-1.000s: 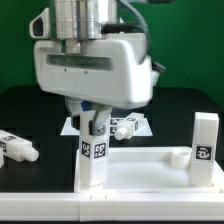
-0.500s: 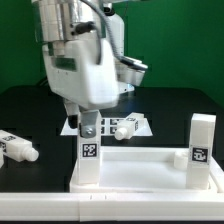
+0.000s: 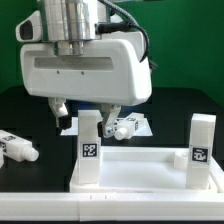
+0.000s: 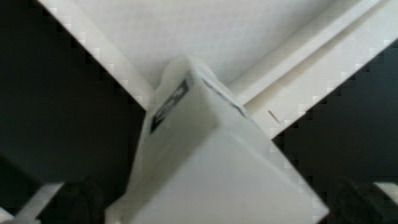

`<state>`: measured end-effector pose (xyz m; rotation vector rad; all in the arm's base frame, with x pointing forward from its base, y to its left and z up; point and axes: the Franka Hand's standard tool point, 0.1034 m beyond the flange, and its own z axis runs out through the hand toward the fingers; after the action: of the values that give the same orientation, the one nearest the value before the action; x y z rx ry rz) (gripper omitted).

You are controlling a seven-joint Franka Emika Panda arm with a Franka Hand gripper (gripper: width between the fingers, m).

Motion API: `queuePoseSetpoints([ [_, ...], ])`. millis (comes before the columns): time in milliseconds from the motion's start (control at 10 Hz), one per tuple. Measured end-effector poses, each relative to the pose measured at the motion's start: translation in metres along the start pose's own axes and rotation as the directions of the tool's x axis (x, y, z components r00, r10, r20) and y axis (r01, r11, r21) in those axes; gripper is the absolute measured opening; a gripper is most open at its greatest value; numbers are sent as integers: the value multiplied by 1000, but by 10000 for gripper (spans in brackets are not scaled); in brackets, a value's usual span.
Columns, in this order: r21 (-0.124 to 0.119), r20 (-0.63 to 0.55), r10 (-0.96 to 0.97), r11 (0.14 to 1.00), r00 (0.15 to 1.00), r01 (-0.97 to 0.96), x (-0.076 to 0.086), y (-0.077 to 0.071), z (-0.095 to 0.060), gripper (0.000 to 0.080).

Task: Assemble desk

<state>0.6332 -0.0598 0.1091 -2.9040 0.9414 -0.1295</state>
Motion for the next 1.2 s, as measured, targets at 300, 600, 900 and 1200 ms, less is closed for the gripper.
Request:
queuePoseSetpoints([
  [300,-21,14,-350,937,937,350,-8,-5,3,629],
  [600,-23,11,-303,953,953,303,-7,-4,3,473],
  [900,-28,-2,-54,998,999,54,-5,-5,2,287],
  [1200,-17,-28,557,830,830,-558,-2,-5,0,287],
])
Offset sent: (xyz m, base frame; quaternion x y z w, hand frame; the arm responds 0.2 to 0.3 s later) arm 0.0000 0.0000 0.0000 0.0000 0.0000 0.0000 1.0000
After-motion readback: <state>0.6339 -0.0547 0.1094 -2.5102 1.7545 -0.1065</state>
